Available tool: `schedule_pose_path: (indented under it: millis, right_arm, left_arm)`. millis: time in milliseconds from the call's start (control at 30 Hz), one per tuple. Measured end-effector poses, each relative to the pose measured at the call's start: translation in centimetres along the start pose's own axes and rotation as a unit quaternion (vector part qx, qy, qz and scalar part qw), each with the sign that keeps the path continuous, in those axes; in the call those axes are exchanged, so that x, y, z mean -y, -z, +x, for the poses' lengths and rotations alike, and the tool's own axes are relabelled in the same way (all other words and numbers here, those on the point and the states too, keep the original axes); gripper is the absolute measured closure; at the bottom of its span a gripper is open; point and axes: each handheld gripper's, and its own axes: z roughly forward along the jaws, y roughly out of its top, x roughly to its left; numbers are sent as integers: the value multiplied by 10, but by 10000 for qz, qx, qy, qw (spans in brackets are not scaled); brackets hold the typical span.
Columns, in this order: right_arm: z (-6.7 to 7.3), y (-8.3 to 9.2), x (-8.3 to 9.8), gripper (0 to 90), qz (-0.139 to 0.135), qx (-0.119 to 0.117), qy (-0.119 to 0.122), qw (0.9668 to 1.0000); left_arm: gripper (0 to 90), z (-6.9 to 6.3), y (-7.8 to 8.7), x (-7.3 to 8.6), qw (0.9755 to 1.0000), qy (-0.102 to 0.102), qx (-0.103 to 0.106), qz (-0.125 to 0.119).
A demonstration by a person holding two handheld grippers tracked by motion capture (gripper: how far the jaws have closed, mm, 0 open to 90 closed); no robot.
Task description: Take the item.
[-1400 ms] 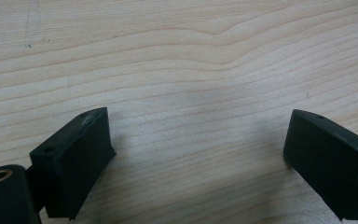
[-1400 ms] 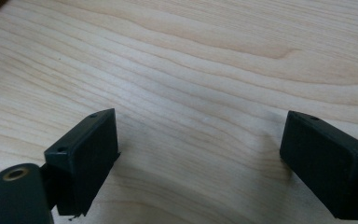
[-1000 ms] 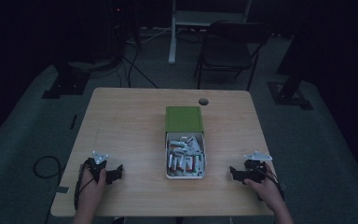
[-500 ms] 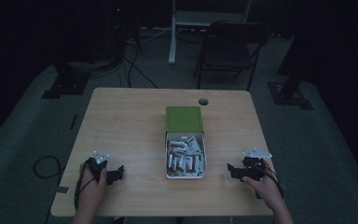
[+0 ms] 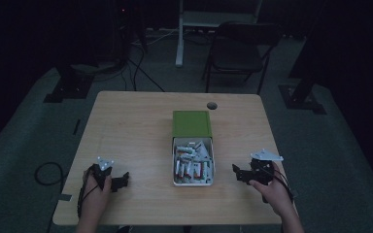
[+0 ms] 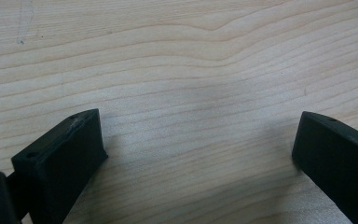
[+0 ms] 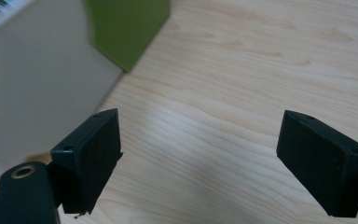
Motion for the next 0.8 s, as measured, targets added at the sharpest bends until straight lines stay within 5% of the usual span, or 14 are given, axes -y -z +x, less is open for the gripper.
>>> schedule_pose_path:
  millis: [800]
  right_arm:
    - [52,19,-46,141,-550,-719,355,9953]
  left_arm:
    - [27,0,0,0,10000,-1,1,3]
